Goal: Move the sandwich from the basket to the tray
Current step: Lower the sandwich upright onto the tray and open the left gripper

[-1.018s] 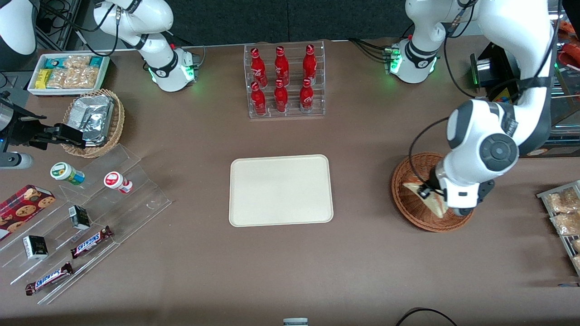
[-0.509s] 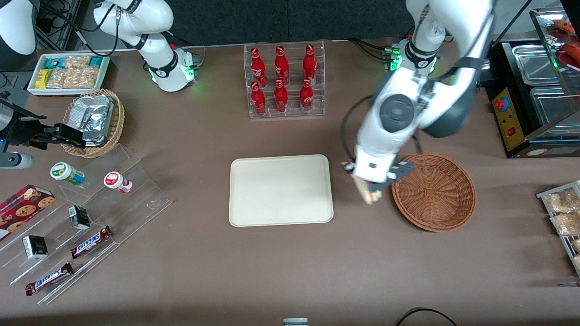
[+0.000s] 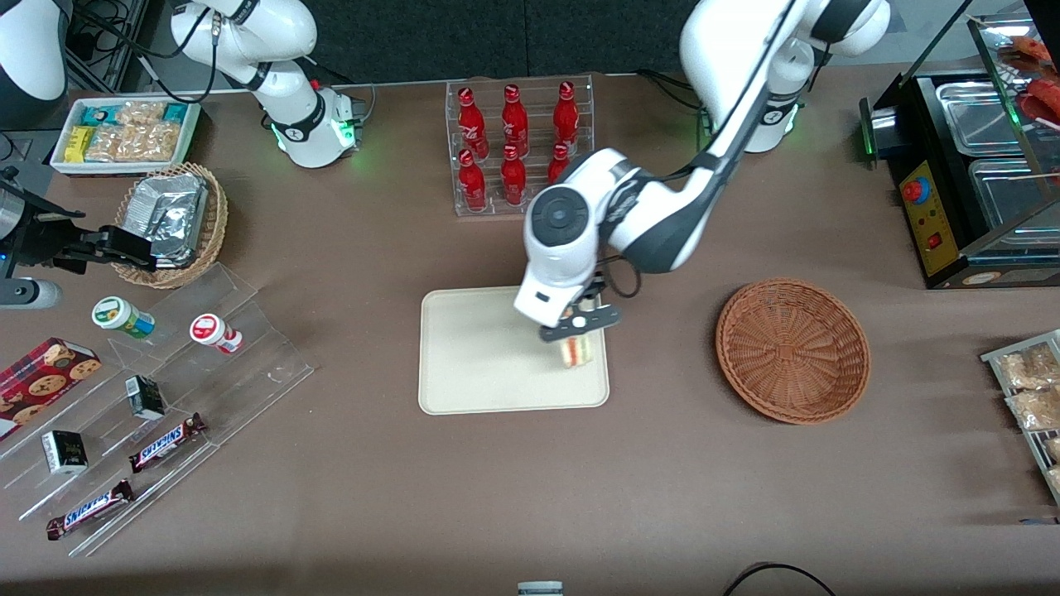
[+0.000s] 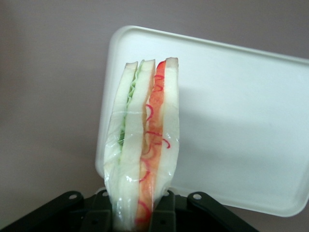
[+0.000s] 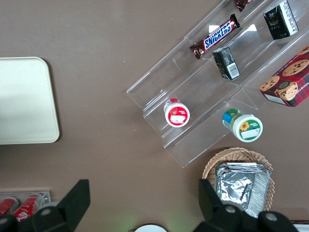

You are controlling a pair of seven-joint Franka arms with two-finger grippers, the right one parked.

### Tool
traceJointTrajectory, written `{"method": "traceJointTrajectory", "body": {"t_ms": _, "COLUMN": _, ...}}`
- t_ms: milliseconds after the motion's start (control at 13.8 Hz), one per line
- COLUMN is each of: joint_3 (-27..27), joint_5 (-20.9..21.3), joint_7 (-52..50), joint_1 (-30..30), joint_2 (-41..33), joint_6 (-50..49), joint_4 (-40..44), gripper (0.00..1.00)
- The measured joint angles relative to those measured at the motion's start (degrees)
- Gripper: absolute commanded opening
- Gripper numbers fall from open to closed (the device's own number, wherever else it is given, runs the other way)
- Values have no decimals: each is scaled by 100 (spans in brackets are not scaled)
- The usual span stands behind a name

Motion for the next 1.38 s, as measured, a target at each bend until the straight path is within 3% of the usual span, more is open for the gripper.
{"method": "traceJointTrajectory", "body": {"t_ms": 509, "joint_3": 4, "joint_5": 25, "joint_7": 565, "joint_1": -464, "joint_2": 892, "joint_6": 512, "joint_4": 479, "gripper": 17}}
{"method": "traceJointTrajectory", "body": {"t_ms": 945, "joint_3": 5, "joint_5": 27, "joint_7": 180, "joint_1": -532, "joint_2": 1468, "joint_6": 995, "joint_4": 764, "gripper": 22}}
{"method": "traceJointTrajectory", "body": {"t_ms": 1018, "joint_3": 5, "joint_5": 27, "joint_7": 129, "joint_1": -533, "joint_2": 1522, "joint_6": 1036, "joint_4": 774, "gripper": 31}}
{"method": "traceJointTrajectory", "body": {"t_ms": 1164, "joint_3": 5, "joint_5": 27, "joint_7": 90, "joint_1": -540, "joint_2": 1534, "joint_6": 1042, "joint_4": 809, "gripper": 100}}
{"method": "traceJointTrajectory", "body": {"t_ms": 1382, "joint_3": 18, "joint_5": 27, "joint_7": 81, "joint_1": -540, "joint_2": 1535, "joint_6": 1041, "joint_4": 829, "gripper": 100}}
